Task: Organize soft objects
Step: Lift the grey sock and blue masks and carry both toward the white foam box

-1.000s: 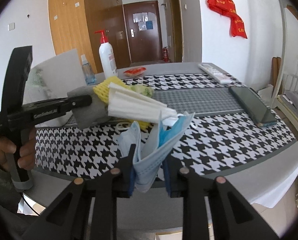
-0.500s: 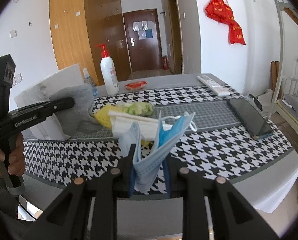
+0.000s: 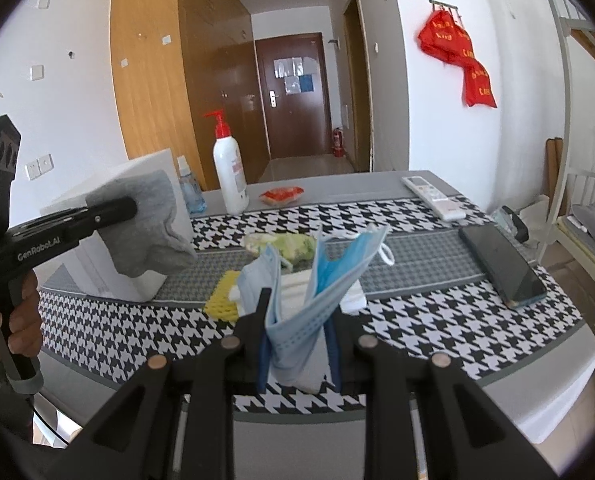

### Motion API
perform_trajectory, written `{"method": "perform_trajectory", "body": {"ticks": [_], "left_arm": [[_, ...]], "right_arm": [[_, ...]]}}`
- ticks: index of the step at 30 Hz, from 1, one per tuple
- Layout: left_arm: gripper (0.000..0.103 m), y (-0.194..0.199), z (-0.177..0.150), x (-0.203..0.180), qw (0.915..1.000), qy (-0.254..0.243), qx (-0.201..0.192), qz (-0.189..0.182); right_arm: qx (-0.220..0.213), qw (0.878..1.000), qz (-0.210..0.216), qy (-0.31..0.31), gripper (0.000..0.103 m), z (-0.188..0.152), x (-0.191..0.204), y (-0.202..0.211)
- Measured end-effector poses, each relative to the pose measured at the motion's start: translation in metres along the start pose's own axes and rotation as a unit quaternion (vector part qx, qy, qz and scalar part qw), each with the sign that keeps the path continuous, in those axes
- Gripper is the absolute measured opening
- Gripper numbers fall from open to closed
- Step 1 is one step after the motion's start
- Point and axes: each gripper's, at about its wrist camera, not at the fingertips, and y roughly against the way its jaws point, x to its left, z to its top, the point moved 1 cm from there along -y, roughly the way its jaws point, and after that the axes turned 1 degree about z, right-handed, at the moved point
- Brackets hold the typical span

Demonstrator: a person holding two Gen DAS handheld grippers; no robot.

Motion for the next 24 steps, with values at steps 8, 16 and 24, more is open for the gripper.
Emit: {"method": "perform_trajectory", "body": {"ticks": [8,16,24], "left_arm": [[0.009,0.007,0.01,0.005,0.9998,-0.001,-0.016,0.012],[0.009,0.007,0.017,0.008,0.9997,-0.002,-0.02,0.015],[0.009,0.01,0.024,0.011,0.9993,-0.001,-0.026,0.026]], "right_arm": [[-0.018,1.0,0.009,0.005,0.027,0.014,0.006,0.002],[-0.03,0.999,0.013,0.007,0.027,0.028,0.009,-0.002],[-0.037,0.999,0.017,0.011,0.027,0.039,0.013,-0.006]]}}
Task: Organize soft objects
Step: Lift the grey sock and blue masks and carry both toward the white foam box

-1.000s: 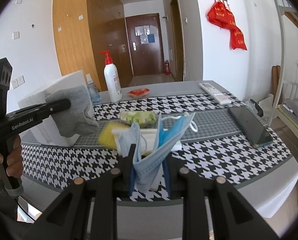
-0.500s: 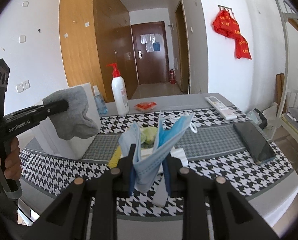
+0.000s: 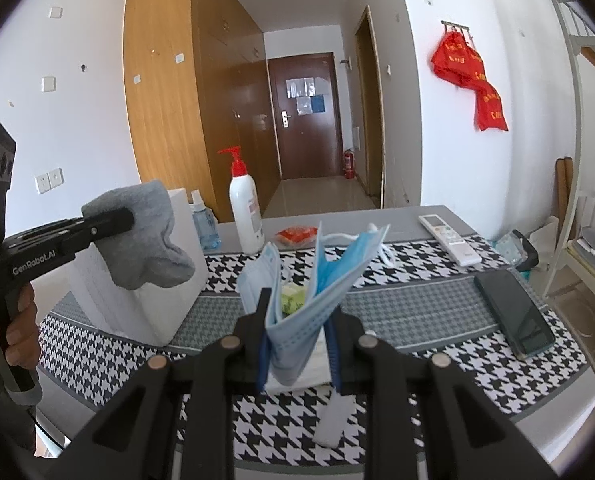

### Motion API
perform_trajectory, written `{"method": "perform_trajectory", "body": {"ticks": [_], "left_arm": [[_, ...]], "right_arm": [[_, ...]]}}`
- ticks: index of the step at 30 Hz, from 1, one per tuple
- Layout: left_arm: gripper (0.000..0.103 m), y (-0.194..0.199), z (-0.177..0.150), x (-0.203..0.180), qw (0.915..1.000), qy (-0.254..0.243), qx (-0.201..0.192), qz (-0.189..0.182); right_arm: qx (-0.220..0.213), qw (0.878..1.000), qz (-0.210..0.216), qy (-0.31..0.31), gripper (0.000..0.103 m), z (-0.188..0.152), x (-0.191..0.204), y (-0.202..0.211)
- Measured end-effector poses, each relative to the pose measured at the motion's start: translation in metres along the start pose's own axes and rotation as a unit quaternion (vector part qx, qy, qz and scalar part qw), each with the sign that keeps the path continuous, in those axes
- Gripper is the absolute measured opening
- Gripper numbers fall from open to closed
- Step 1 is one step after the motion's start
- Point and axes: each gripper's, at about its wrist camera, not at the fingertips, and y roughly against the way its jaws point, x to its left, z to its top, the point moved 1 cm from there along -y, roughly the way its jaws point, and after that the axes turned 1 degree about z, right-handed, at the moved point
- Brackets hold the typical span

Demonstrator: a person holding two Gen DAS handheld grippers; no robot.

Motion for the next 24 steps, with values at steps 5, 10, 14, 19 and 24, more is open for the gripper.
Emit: {"method": "perform_trajectory", "body": {"ticks": [5,10,14,19,24], "left_arm": [[0.009,0.007,0.005,0.004,0.9999,0.002,-0.011,0.009],[0.009,0.011,0.01,0.01,0.9997,0.003,-0.018,0.016],[0.009,0.013,0.013,0.014,0.9996,0.006,-0.02,0.021],[0.009,0.017,0.015,0.02,0.9992,0.008,-0.027,0.029],[0.009,0.024,0.019,0.027,0.9986,0.013,-0.036,0.038]], "right_arm": [[-0.005,1.0,0.006,0.007,0.027,0.007,0.005,-0.002],[-0.009,1.0,0.016,0.016,0.027,0.013,0.013,-0.004],[-0.01,1.0,0.025,0.017,0.027,0.017,0.018,-0.007],[-0.012,0.999,0.035,0.023,0.027,0.022,0.025,-0.012],[-0.017,0.999,0.043,0.028,0.027,0.029,0.032,-0.014]]}}
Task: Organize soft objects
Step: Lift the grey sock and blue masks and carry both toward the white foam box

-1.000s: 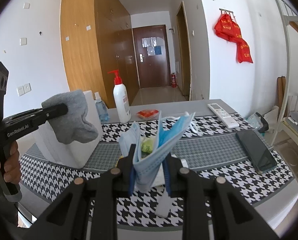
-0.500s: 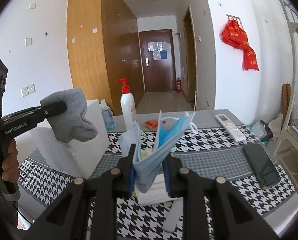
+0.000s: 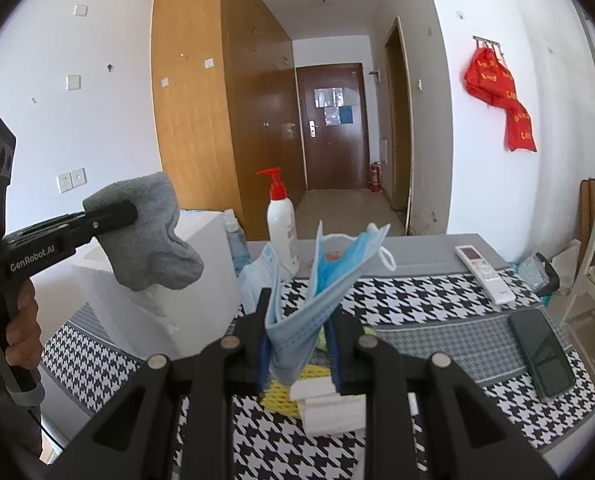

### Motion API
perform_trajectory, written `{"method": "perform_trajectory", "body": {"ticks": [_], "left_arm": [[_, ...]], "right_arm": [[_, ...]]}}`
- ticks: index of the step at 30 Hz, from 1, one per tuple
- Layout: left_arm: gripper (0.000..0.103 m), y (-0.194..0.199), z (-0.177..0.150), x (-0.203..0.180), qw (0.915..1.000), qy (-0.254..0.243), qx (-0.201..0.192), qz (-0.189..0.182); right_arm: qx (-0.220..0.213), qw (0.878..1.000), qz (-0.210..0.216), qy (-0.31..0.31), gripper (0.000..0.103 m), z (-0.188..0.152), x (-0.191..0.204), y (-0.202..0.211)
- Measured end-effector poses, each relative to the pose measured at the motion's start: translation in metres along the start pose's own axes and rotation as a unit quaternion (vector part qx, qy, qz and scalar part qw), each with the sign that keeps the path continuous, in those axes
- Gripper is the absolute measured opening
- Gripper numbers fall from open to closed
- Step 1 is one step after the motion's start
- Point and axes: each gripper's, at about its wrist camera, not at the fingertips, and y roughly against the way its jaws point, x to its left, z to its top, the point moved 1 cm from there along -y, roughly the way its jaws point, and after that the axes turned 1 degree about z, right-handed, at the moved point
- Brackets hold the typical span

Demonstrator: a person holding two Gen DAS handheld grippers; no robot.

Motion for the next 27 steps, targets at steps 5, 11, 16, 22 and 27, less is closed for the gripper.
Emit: {"method": "perform_trajectory", "body": {"ticks": [5,11,16,22,27], "left_arm": [[0.009,0.006,0.005,0.006,0.9999,0.004,-0.009,0.012],[0.009,0.013,0.014,0.017,0.9994,0.01,-0.022,0.024],[0.009,0.021,0.02,0.026,0.9986,0.014,-0.034,0.039],[0.009,0.021,0.023,0.037,0.9975,0.022,-0.033,0.059],[0.009,0.021,0.022,0.045,0.9964,0.029,-0.03,0.074]], "right_arm": [[-0.004,1.0,0.01,0.008,0.027,0.006,0.007,-0.004],[-0.011,1.0,0.022,0.018,0.027,0.014,0.016,-0.007],[-0.017,0.999,0.034,0.025,0.027,0.021,0.022,-0.01],[-0.019,0.998,0.047,0.034,0.027,0.026,0.033,-0.014],[-0.021,0.997,0.06,0.042,0.027,0.031,0.041,-0.017]]}}
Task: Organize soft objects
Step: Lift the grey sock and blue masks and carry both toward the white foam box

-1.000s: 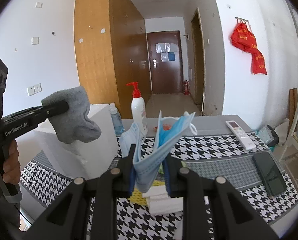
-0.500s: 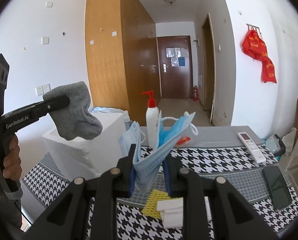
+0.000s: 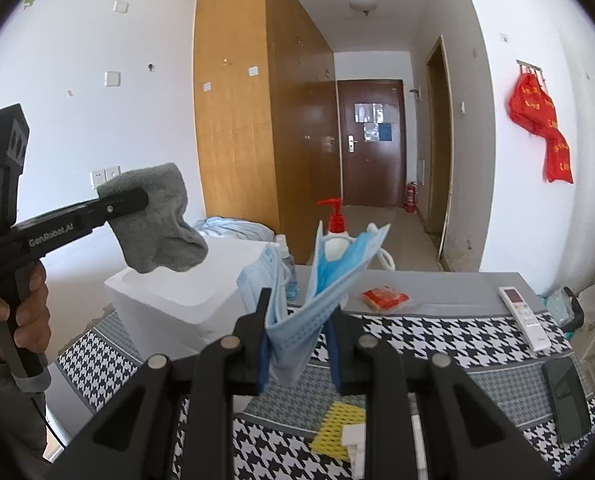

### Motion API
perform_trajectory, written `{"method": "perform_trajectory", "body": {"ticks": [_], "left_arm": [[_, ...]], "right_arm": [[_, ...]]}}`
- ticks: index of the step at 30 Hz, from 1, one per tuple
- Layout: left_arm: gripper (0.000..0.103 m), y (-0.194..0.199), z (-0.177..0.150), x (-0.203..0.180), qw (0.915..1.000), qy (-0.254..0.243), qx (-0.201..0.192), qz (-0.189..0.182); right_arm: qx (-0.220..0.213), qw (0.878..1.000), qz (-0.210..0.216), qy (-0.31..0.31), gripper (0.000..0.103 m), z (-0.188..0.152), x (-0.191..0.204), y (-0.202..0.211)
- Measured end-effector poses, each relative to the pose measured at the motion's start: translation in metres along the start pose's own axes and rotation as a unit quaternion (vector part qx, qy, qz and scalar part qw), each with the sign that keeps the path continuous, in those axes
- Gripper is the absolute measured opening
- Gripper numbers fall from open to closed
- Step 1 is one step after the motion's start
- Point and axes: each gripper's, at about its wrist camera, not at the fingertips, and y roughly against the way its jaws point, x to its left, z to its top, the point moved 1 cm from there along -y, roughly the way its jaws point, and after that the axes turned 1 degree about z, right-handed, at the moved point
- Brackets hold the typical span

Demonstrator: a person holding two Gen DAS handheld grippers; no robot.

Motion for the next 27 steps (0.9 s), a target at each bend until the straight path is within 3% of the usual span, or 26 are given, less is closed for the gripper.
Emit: {"method": "perform_trajectory", "body": {"ticks": [15,27], "left_arm": [[0.009,-0.028,-0.004,0.027,0.9983,0.019,0.045,0.03],[0.009,-0.053,-0.014,0.041,0.9949,0.033,0.091,0.029]], "right_arm": [[0.009,0.999,0.029,0.017,0.027,0.008,0.017,-0.022],[0.021,0.999,0.029,0.024,0.027,0.011,0.028,-0.037]]}}
